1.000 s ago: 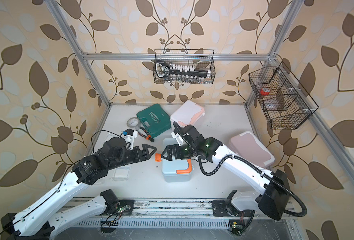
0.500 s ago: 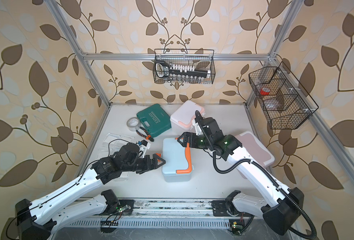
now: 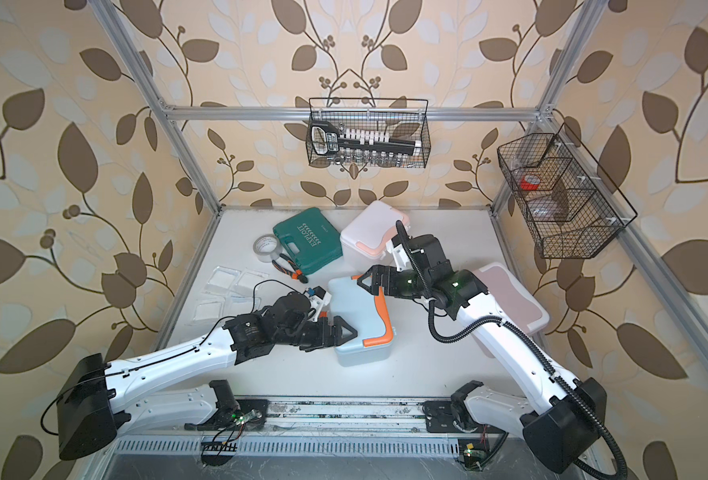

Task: Open first aid kits and take out gauze
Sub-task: Fasten the fastener of the first aid kit.

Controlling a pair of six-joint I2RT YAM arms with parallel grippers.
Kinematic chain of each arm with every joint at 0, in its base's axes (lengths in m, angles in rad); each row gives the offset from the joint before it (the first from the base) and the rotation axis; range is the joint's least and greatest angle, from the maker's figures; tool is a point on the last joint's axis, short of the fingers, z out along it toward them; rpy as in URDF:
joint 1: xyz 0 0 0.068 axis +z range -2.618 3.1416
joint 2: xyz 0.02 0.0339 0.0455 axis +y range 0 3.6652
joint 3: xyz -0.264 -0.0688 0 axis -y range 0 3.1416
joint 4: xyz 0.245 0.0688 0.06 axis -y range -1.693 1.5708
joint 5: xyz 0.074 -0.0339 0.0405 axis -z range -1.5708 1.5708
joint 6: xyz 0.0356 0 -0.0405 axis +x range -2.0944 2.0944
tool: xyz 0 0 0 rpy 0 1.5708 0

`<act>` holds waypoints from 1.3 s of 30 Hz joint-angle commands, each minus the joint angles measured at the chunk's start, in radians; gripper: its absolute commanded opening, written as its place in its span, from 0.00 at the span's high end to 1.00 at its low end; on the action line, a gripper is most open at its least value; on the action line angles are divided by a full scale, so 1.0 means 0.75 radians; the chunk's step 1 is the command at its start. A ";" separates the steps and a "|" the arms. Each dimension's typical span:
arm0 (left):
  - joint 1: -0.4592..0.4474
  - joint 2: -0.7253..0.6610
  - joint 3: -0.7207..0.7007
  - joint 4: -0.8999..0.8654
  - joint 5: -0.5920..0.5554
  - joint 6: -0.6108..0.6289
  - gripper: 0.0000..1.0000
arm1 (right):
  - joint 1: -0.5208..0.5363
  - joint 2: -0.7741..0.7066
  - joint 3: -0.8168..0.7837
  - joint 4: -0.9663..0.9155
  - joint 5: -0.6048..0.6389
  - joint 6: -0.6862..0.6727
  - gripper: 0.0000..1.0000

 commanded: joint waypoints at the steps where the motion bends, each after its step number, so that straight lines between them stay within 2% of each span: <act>1: -0.006 -0.076 0.040 0.010 -0.072 0.006 0.01 | 0.046 0.016 0.060 -0.083 0.065 -0.073 0.00; 4: -0.002 -0.182 0.036 -0.138 -0.146 0.041 0.01 | 0.127 0.059 0.118 -0.140 0.173 -0.117 0.00; 7: 0.027 -0.280 0.025 -0.252 -0.160 0.063 0.01 | 0.217 0.126 0.182 -0.187 0.268 -0.153 0.03; 11: 0.126 -0.423 -0.020 -0.346 -0.146 0.067 0.01 | 0.370 0.251 0.307 -0.294 0.459 -0.199 0.12; 14: 0.264 -0.498 -0.056 -0.346 -0.057 0.079 0.01 | 0.437 0.322 0.370 -0.356 0.561 -0.213 0.25; 15: 0.318 -0.507 -0.067 -0.328 -0.010 0.089 0.01 | 0.450 0.341 0.384 -0.368 0.588 -0.216 0.27; 17: 0.403 -0.500 -0.085 -0.269 0.066 0.104 0.01 | 0.470 0.367 0.402 -0.378 0.616 -0.221 0.37; 20: 0.497 -0.429 -0.129 -0.069 0.215 0.081 0.01 | 0.484 0.402 0.415 -0.391 0.635 -0.226 0.48; 21: 0.513 -0.400 -0.148 0.007 0.249 0.060 0.01 | 0.484 0.410 0.410 -0.394 0.641 -0.226 0.53; 26: 0.543 -0.274 -0.201 0.283 0.333 -0.011 0.01 | 0.483 0.433 0.335 -0.389 0.650 -0.225 0.61; 29: 0.551 -0.217 -0.223 0.410 0.380 -0.065 0.01 | 0.484 0.459 0.267 -0.379 0.623 -0.212 0.70; 33: 0.551 -0.193 -0.231 0.462 0.417 -0.103 0.01 | 0.486 0.448 0.210 -0.349 0.599 -0.187 0.75; 39: 0.551 -0.206 -0.238 0.454 0.423 -0.126 0.01 | 0.485 0.443 0.207 -0.340 0.580 -0.188 0.75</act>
